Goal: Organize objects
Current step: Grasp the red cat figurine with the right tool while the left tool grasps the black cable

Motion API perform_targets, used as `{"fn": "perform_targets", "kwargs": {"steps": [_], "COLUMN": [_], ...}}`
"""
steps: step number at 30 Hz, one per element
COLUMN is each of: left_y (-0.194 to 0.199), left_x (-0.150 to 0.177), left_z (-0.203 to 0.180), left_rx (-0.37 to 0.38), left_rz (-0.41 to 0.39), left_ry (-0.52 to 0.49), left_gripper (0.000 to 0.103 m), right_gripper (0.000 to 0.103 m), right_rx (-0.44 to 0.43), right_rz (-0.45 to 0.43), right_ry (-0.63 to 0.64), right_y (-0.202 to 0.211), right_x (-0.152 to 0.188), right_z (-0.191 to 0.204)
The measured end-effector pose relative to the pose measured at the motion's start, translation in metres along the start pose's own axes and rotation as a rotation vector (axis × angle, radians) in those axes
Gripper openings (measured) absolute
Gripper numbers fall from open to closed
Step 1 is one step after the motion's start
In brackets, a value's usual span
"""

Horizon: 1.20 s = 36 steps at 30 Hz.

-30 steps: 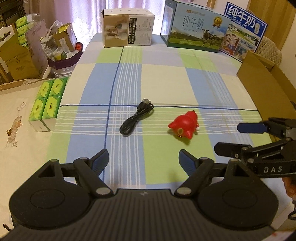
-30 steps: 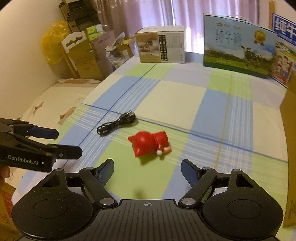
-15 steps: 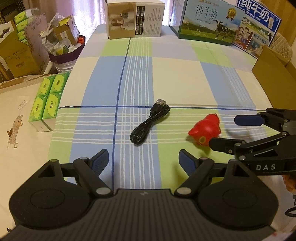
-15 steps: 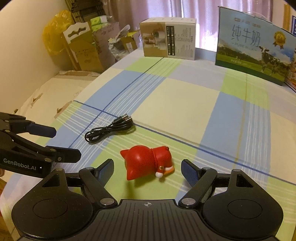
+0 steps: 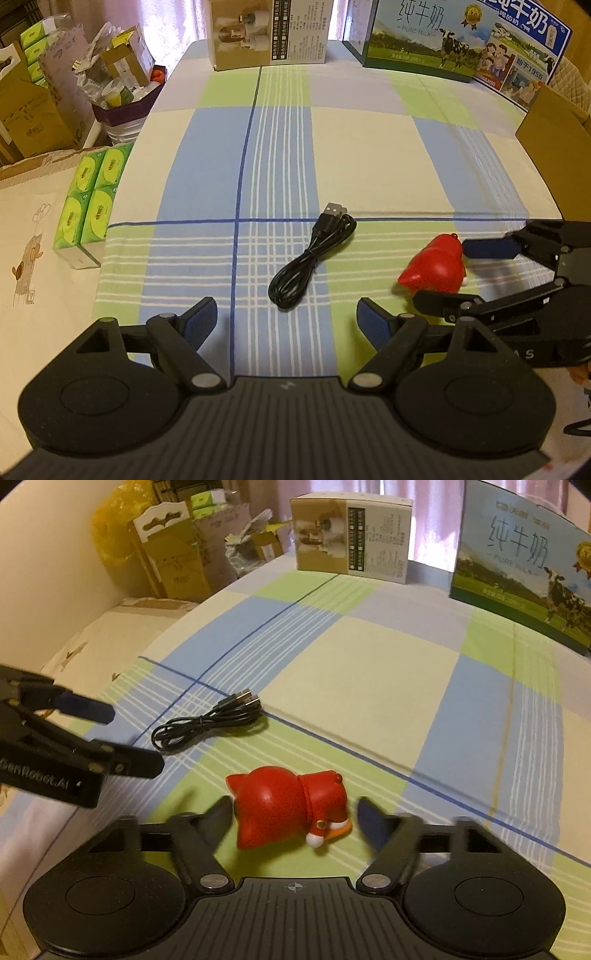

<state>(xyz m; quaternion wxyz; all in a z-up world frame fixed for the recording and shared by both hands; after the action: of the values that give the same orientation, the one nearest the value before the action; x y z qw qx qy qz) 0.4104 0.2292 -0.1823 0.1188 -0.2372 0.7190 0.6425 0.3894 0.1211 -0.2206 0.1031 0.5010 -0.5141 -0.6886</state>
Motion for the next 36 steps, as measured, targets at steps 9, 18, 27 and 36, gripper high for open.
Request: {"fn": "perform_targets", "kwargs": {"steps": [9, 18, 27, 36], "left_y": [-0.018, -0.042, -0.059, -0.059], "left_x": [-0.013, -0.029, -0.033, -0.028], "left_z": [-0.014, -0.032, -0.043, -0.045], "left_rx": [0.014, 0.018, 0.030, 0.038], "left_rz": [-0.007, -0.013, 0.004, 0.011], "left_ry": [-0.063, -0.134, -0.155, -0.138], "left_gripper": [0.072, 0.061, 0.043, 0.023], "right_gripper": [0.064, 0.064, 0.064, 0.064], "right_rx": [0.070, 0.166, 0.218, 0.224], "right_rz": [0.007, 0.017, 0.014, 0.006], "right_ry": [-0.072, -0.178, -0.235, -0.230], "right_y": [0.005, 0.026, 0.039, 0.040], "right_x": [0.008, 0.032, 0.049, 0.049], "right_z": [-0.028, -0.075, -0.101, -0.099]}}
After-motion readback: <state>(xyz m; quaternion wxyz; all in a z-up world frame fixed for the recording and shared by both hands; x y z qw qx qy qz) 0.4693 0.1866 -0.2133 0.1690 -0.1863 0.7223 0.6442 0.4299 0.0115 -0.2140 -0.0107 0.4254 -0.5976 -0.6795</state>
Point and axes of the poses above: each gripper's, at about its wrist camera, not at the fingertips, and y roughly against the way its jaws point, z to its left, x to its underside, the point moved 10 cm from there along -y, roughly the way its jaws point, and after that the axes turned 14 degrees about y, right-handed, at the moved point
